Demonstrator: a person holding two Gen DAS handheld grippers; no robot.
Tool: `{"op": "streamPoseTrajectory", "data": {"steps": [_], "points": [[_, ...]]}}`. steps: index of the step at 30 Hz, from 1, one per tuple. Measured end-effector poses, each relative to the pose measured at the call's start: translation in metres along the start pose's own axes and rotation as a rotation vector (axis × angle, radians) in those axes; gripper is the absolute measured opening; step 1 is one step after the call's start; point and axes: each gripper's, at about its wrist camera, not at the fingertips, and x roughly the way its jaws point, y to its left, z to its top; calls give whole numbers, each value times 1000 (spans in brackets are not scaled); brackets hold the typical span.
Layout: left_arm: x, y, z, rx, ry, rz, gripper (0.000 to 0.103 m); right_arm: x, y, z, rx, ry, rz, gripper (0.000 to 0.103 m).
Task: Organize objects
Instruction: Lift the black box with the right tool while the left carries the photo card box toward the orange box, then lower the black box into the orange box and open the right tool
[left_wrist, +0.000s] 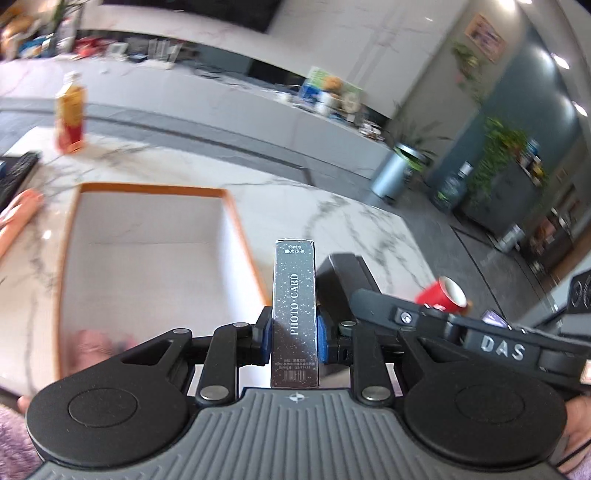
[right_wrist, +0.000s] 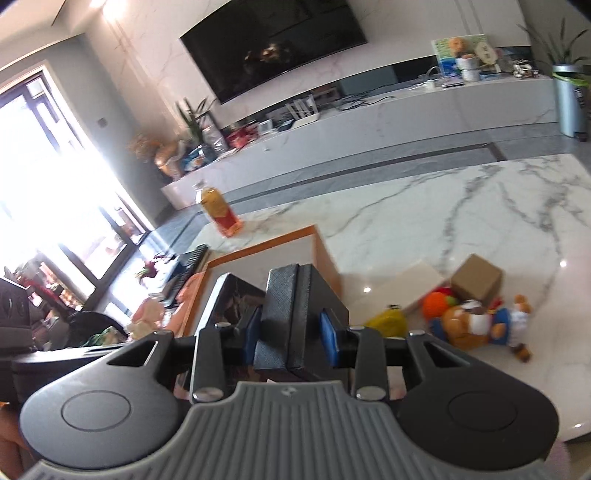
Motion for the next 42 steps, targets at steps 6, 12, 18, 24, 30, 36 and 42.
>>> {"op": "streamPoseTrajectory", "data": {"steps": [6,12,18,24,30,36,42], "points": [[7,47,-7,-84,48,63,26,48,21,-11,-19,120,20,0],[25,73,-19,-136,134,30,26,80,17,-23,-27,195,-32,0],[36,84,-26,-124,167,62,26,94,16,-22,-51,227,-70,4],[46,94,-30,-151,190,51,26,108,19,-22,-79,254,-93,4],[44,99,-30,-144,189,86,26,115,19,-25,-92,282,-89,5],[38,100,-30,-120,183,124,26,122,26,-35,-118,321,-69,5],[39,107,-33,-116,203,160,26,125,26,-42,-124,344,-69,8]]}}
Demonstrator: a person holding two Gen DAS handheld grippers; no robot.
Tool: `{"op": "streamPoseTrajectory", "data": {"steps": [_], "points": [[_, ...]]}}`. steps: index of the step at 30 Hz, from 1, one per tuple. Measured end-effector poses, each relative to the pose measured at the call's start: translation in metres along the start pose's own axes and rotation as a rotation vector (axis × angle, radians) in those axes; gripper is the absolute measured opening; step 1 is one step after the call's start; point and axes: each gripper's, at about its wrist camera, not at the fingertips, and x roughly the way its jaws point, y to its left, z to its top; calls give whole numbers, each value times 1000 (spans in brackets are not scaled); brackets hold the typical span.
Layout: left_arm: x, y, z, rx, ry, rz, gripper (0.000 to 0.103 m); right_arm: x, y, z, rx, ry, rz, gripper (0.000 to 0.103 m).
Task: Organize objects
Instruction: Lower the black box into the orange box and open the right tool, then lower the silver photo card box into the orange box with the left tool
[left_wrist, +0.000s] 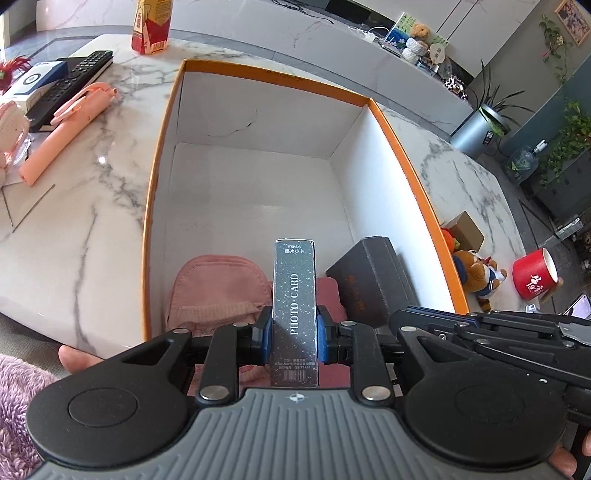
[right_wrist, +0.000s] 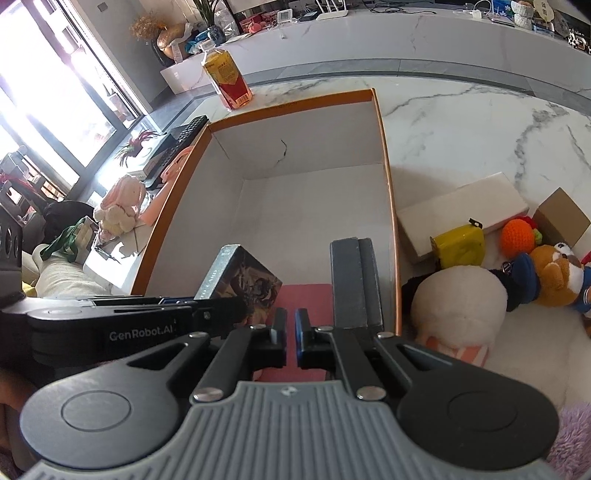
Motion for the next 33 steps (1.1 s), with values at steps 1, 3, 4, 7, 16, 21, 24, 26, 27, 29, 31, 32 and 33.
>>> {"op": "streamPoseTrajectory", "data": {"steps": [1,3,4,7,16,21,24,26,27,29,31,32,33], "points": [[-1,0,0,-1,-3,5,27,0,0,0,-2,0,-2,10],[-2,0,0,5,-11,23,27,0,0,-1,-6,0,-6,10],[-2,0,1,4,-10,21,27,1,-1,-1,-7,1,-7,10],[-4,0,1,9,-11,25,27,1,-2,-1,-11,6,-9,11],[-13,-6,2,82,-27,90,27,10,0,0,-51,42,-10,16],[-20,1,7,93,3,70,27,19,9,-1,-104,64,2,17],[-28,4,9,108,-21,101,26,27,15,0,-145,86,9,17],[-32,6,11,112,-34,118,26,32,18,0,-155,105,25,17],[-34,9,13,110,-36,115,26,34,20,1,-154,112,36,19],[-36,12,14,106,-39,98,27,39,21,3,-148,121,53,25],[-35,12,15,110,-30,89,26,44,23,4,-151,133,48,26],[-33,12,16,115,-25,84,26,47,23,5,-150,143,37,27],[-31,11,16,121,-19,78,26,50,23,5,-155,150,20,27]]}}
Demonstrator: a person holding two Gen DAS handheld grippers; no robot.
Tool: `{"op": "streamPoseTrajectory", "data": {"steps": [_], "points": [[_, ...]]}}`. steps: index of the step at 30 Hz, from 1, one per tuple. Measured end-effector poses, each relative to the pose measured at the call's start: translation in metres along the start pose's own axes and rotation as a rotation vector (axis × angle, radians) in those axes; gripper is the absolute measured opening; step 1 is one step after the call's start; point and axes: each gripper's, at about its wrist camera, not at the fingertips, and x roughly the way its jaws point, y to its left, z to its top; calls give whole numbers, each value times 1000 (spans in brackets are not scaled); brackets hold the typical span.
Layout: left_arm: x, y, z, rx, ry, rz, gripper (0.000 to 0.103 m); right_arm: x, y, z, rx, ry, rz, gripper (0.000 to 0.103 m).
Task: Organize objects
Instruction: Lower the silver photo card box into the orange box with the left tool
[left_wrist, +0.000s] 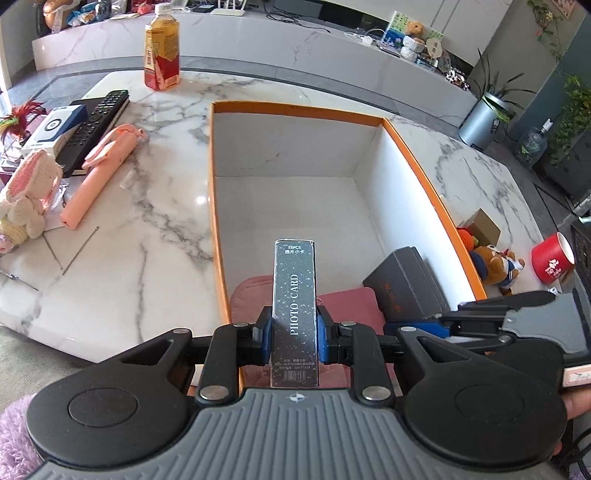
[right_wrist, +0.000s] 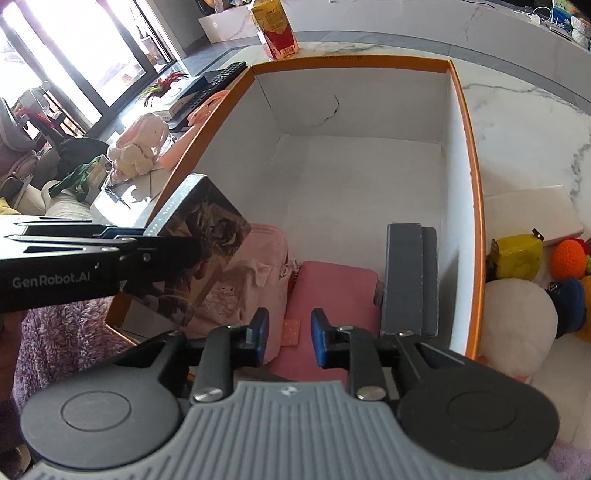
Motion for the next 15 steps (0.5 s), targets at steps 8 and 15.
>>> {"op": "streamPoseTrajectory", "data": {"steps": [8,15], "points": [[22,-7,-2,56,60,-44,27,23,0,6,-88,124,-14,26],[29,-19,0,168,85,4,27,45,2,13,-100,203,18,14]]}}
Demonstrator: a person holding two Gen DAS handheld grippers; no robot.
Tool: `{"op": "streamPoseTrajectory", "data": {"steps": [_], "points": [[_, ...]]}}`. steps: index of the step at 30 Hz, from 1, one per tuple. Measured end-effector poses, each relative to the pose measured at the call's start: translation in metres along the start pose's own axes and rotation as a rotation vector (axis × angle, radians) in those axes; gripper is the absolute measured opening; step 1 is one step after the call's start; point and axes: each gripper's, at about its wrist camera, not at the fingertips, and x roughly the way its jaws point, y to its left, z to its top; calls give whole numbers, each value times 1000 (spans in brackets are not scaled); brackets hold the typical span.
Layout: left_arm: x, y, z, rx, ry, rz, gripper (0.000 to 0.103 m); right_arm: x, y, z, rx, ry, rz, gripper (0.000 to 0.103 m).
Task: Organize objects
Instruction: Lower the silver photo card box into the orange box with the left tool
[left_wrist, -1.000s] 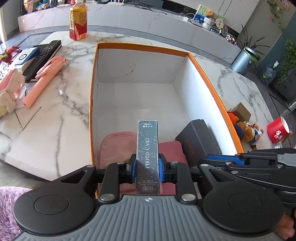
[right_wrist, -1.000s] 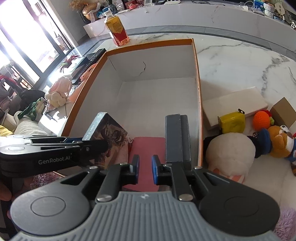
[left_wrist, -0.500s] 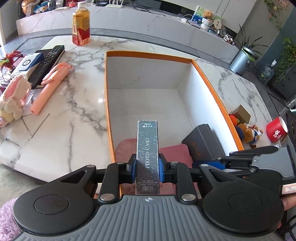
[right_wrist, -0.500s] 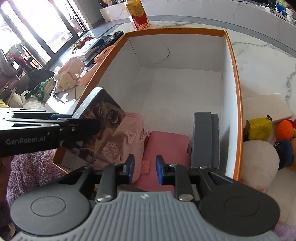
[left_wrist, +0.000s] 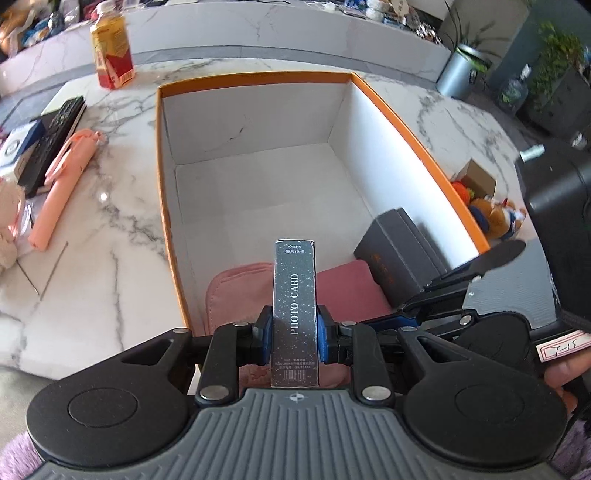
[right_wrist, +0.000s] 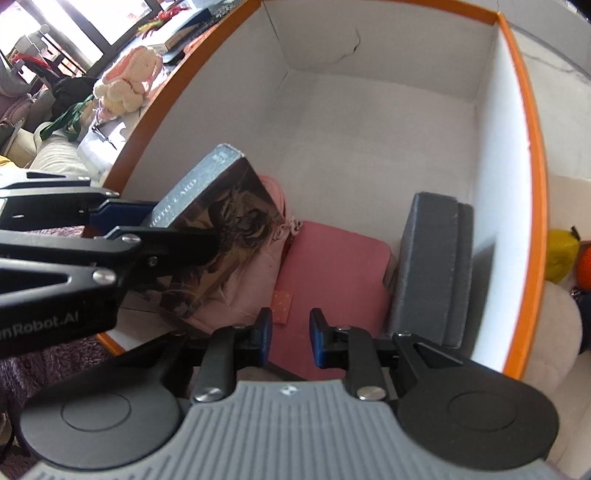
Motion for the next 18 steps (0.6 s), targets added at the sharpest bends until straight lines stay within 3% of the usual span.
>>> {"op": "streamPoseTrajectory", "data": {"steps": [6,9,14,18], "points": [[3,-5,0,62,13,16,27,4,6,3,-45,16,-7,12],[1,-2,-1,48,2,6,27,0,3,4,-43,14,-5,17],[-9,16,-2,-98,-28,-36,27,-39,2,1,-130,-95,-81,21],[-13,12,-4,-102,-25,13,27,-65,3,5,-203,-171,-194,32]]}}
